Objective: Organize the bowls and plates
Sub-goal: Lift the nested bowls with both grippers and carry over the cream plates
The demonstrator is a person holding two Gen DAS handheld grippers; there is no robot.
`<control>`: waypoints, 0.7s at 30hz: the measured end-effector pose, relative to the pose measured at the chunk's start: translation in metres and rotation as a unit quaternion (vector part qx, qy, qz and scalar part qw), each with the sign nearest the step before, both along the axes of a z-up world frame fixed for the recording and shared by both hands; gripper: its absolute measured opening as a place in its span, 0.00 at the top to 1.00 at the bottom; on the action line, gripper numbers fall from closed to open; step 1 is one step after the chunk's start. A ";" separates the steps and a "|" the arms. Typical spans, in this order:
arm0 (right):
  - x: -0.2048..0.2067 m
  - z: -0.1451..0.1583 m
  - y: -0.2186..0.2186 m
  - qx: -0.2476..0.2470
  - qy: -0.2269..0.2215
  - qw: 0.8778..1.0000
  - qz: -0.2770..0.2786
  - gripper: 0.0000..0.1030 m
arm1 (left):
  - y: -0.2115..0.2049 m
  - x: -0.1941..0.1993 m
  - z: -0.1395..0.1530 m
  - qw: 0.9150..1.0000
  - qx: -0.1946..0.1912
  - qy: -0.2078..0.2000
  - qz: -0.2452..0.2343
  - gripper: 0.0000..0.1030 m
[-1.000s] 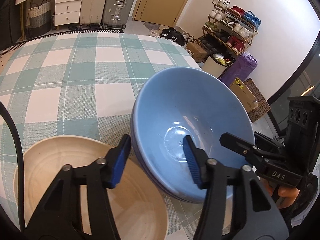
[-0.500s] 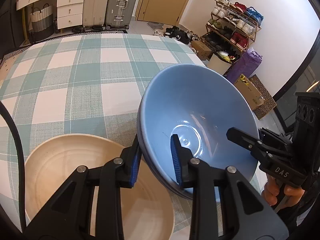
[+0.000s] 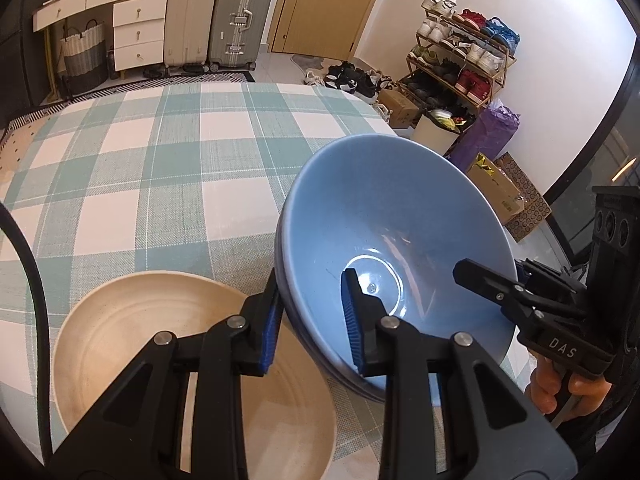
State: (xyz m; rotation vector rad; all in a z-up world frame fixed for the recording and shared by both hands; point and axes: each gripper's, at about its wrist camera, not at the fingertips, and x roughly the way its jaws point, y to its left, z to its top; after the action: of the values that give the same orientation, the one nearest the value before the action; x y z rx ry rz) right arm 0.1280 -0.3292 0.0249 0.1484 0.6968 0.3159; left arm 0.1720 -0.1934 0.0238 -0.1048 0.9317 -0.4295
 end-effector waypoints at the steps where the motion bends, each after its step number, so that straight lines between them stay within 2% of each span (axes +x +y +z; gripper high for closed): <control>1: -0.001 0.001 0.000 -0.001 -0.001 1.000 0.000 0.62 | 0.000 -0.002 0.003 1.000 0.003 -0.004 0.001 0.76; 12: -0.014 0.022 0.010 -0.007 -0.026 1.000 0.014 0.62 | 0.012 -0.029 0.035 0.999 0.008 -0.036 0.019 0.76; 21: -0.031 0.045 0.028 -0.016 -0.049 0.998 0.032 0.62 | 0.033 -0.057 0.073 0.997 0.005 -0.070 0.040 0.76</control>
State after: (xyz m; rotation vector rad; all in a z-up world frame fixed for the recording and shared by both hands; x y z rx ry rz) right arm 0.0972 -0.3014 0.0700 0.0801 0.6101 0.3713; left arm 0.1146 -0.1603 0.0965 -0.1014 0.7899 -0.3532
